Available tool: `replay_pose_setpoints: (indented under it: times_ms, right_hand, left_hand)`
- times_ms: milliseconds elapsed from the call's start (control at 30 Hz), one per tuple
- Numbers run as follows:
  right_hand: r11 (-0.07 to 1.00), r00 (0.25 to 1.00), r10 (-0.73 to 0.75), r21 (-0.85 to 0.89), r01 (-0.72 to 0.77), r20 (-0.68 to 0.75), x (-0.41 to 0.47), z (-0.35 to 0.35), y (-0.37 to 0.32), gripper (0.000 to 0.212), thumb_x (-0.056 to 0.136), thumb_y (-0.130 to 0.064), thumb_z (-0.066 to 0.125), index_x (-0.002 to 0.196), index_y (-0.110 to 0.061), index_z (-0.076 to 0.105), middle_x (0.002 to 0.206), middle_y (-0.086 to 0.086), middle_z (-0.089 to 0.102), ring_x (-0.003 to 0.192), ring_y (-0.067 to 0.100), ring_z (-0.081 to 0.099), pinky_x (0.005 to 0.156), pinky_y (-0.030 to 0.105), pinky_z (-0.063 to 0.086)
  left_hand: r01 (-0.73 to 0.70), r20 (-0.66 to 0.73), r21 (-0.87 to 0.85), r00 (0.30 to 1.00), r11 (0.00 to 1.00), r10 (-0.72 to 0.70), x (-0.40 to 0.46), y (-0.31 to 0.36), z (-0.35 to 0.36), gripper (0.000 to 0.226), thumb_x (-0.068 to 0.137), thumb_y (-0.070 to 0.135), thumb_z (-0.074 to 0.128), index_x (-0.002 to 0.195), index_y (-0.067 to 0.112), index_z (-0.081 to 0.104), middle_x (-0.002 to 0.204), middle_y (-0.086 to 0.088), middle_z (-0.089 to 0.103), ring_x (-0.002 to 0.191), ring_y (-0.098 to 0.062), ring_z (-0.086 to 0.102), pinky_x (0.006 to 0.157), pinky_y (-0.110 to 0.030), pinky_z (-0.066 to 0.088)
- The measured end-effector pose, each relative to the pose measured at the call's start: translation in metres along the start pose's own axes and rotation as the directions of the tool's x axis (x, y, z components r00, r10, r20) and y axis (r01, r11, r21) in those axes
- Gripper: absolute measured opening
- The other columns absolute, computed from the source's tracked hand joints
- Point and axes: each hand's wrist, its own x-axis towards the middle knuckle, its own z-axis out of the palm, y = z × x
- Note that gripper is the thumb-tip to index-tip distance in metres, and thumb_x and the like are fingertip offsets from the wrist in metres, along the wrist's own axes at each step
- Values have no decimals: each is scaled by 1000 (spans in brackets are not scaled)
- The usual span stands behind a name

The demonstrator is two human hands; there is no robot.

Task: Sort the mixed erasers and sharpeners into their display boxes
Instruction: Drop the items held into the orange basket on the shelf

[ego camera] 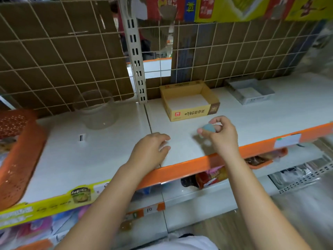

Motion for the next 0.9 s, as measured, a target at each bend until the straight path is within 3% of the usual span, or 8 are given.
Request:
replay_pose_setpoints:
  times_ms: [67,200,367,433,567,667,733,900]
  right_hand:
    - [1000,997,9,23,-11,74,5,5,3,34,71,-8,77,96,-20,57,72,3,59,62,15,55,47,9,39]
    - [999,994,-27,-16,29,107,29,6,13,18,72,-11,77,79,-19,63,84,1,61,80,18,57,63,18,44]
    - [993,998,-66,-96,65,-6,78,-58,28,26,72,-13,77,92,-13,61,82,0,56,70,11,51,53,1,37]
    - [987,997,-76,-146,71,-30,89,-74,34,28,72,-14,77,92,-15,57,79,-1,53,68,9,49,53,2,36]
    - [975,992,-58,-221,31,-115,130,-126,53,23,70,-15,77,84,-13,59,81,6,59,74,20,53,62,22,39]
    - [962,992,-27,-273,-8,-125,157,-149,62,22,70,-15,77,85,-12,61,81,3,57,75,19,51,51,7,33]
    - [958,992,0,-285,-36,-125,170,-155,67,22,71,-16,76,87,-13,61,83,3,56,77,19,51,50,8,32]
    - [919,990,39,-383,-89,-136,188,-154,78,35,79,-29,69,108,-11,64,104,4,62,95,22,56,73,22,35]
  left_hand:
    - [11,5,27,1000,1000,-11,3,1,2,35,92,27,50,126,21,54,128,2,55,113,-17,50,90,-23,36]
    - [42,-11,39,999,998,-41,17,7,13,33,91,26,52,123,19,57,125,0,57,111,-18,52,91,-27,39]
    - [26,-35,12,999,1000,-26,52,50,45,32,91,26,52,121,19,58,124,1,57,111,-18,51,91,-27,39]
    - [15,-47,0,999,1000,-15,59,59,51,31,91,27,52,121,20,59,123,2,58,110,-17,51,90,-27,40]
    - [-6,-13,-12,1000,1000,6,93,99,82,28,91,26,52,116,16,62,118,-1,59,108,-20,52,89,-29,42]
    - [-10,12,-6,1000,1000,10,110,119,95,26,91,24,51,112,13,63,113,-4,60,105,-23,52,88,-35,44]
    - [-4,11,-3,1000,1000,4,118,126,99,25,91,23,51,109,12,64,111,-6,62,103,-23,52,86,-36,44]
    - [35,17,6,999,999,-35,129,133,106,22,89,21,53,99,4,63,105,-11,62,98,-25,53,83,-39,45]
